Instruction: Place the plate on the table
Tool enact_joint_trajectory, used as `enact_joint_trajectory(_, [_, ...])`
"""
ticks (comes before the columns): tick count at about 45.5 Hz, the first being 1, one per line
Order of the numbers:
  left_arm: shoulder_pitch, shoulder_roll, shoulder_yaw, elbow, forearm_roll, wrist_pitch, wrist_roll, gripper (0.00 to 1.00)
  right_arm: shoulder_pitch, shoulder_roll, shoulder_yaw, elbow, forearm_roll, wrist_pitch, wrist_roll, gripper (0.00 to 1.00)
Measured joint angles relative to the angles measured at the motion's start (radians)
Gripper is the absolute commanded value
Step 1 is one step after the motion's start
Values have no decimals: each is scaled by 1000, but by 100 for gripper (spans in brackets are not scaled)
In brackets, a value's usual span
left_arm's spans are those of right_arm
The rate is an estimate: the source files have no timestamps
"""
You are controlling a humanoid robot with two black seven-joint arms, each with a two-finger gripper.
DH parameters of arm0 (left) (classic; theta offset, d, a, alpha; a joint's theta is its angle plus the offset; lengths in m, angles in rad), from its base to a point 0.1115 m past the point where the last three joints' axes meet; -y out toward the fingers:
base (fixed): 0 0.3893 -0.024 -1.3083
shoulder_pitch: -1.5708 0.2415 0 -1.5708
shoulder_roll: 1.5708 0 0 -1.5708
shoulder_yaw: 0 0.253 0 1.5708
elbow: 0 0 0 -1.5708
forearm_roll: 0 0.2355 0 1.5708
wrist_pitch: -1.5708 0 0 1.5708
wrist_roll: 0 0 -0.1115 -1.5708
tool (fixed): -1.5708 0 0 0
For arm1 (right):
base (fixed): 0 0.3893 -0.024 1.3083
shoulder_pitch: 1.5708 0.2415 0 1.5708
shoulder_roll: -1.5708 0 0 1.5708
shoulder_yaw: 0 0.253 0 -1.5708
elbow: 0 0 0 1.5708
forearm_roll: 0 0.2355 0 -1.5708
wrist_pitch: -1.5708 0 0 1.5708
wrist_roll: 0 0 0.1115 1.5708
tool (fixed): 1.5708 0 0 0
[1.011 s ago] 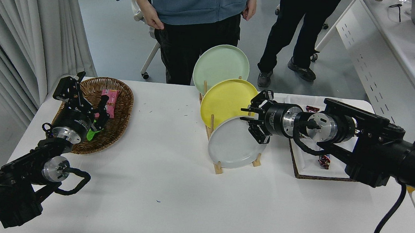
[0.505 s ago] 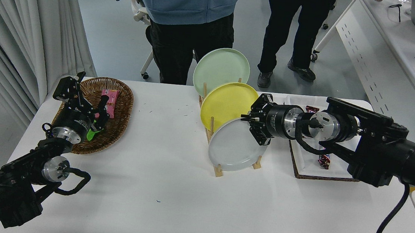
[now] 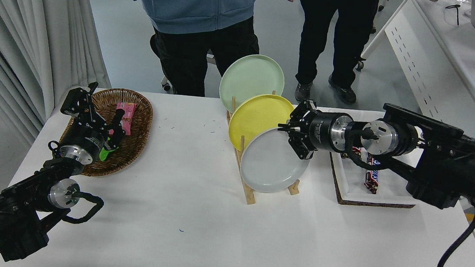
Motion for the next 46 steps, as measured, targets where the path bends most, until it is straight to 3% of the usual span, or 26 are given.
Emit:
enact_joint_trajectory(22, [0, 0, 0, 0, 0, 0, 0, 100, 204, -128, 14, 117, 58, -5, -35, 0])
enact_joint_trajectory(46, [0, 0, 0, 0, 0, 0, 0, 100, 413, -160, 8, 184, 231, -64, -70, 0])
